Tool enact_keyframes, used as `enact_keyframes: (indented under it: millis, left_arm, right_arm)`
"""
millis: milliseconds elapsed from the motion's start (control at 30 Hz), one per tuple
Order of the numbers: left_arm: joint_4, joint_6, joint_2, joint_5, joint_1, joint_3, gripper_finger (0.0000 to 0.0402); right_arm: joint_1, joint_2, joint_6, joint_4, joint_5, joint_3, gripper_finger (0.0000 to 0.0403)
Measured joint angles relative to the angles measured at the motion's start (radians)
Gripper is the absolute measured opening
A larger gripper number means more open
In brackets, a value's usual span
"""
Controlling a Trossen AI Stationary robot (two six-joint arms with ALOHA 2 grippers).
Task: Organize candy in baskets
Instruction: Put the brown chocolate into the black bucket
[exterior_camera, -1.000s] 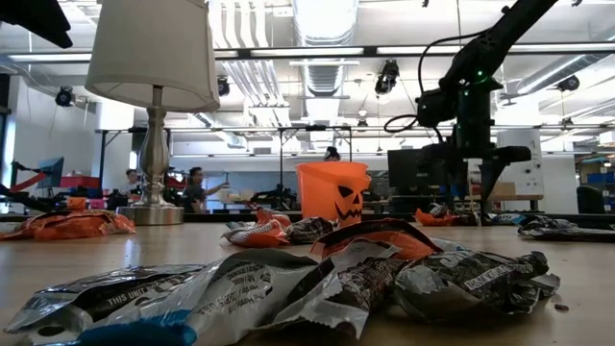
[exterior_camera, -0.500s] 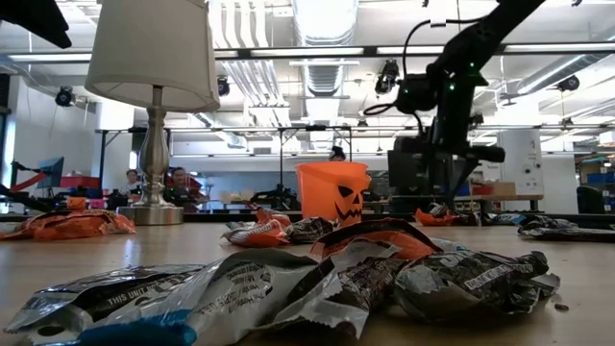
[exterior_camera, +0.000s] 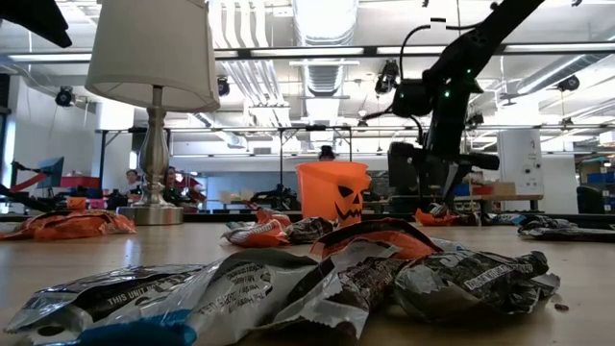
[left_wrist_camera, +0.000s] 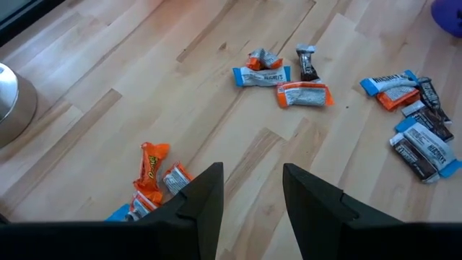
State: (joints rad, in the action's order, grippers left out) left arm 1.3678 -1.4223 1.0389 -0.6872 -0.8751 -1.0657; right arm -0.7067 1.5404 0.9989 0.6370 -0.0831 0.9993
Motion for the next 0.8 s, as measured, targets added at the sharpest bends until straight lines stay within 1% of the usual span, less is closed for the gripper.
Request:
enact_keyframes:
  millis: [133, 233, 367, 500, 633, 800]
  left_arm:
    - [-0.008, 0.0, 0.0, 0.001, 0.0, 0.0, 0.0126]
    - [-0.015, 0.0, 0.0, 0.024, 0.0, 0.0, 0.0126]
    - [-0.015, 0.001, 0.0, 0.052, 0.0, 0.0, 0.0126]
    - [-0.015, 0.002, 0.0, 0.051, 0.0, 0.0, 0.0126]
    - [-0.015, 0.008, 0.0, 0.052, 0.0, 0.0, 0.0126]
    - [-0.017, 0.008, 0.0, 0.052, 0.0, 0.0, 0.0126]
  right_arm:
    - [0.013, 0.035, 0.049, -0.004, -0.025, 0.0, 0.0189]
    - [0.017, 0.048, 0.049, -0.02, -0.033, -0.001, 0.0189]
    - [0.02, 0.045, 0.049, -0.014, -0.05, -0.001, 0.0189]
    - [0.02, 0.041, 0.057, -0.013, -0.054, -0.001, 0.0189]
    - [0.02, 0.041, 0.063, -0.01, -0.1, -0.001, 0.0189]
    - [0.019, 0.042, 0.083, -0.007, -0.116, -0.001, 0.0188]
